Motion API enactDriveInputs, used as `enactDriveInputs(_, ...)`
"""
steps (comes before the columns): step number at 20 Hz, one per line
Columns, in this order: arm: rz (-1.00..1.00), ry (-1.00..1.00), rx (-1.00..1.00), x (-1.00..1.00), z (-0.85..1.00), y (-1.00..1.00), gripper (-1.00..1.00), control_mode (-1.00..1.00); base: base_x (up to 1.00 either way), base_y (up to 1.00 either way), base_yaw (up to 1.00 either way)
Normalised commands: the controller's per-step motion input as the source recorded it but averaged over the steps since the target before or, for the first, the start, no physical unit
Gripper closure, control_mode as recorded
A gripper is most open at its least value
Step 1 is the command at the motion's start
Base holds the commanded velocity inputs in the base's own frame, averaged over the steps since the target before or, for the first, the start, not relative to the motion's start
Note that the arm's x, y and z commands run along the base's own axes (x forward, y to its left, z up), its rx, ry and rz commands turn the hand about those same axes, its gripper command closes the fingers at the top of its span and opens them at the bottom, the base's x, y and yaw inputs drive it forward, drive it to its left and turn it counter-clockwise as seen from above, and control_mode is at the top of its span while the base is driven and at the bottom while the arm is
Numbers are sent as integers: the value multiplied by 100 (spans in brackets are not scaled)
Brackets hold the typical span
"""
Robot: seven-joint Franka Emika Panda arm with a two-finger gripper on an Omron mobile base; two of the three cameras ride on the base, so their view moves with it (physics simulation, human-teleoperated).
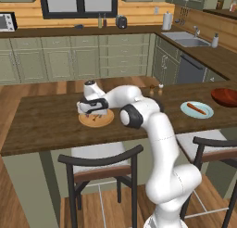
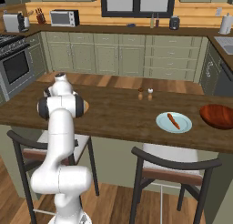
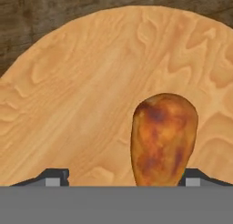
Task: Pick the chicken drumstick and carrot from their plates and place them in the bowl. Then put the bowl in the fridge.
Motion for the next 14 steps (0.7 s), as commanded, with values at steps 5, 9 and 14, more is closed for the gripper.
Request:
enactDriveInputs(5,0,5,0,-6,-70,-17,100,-100,0,0,0)
enactDriveInputs(9,0,0,0,-27,-80,-36,100,-100,0,0,0)
enactDriveInputs(14,0,-4,3,-59,-66,-52,100,-100,0,0,0)
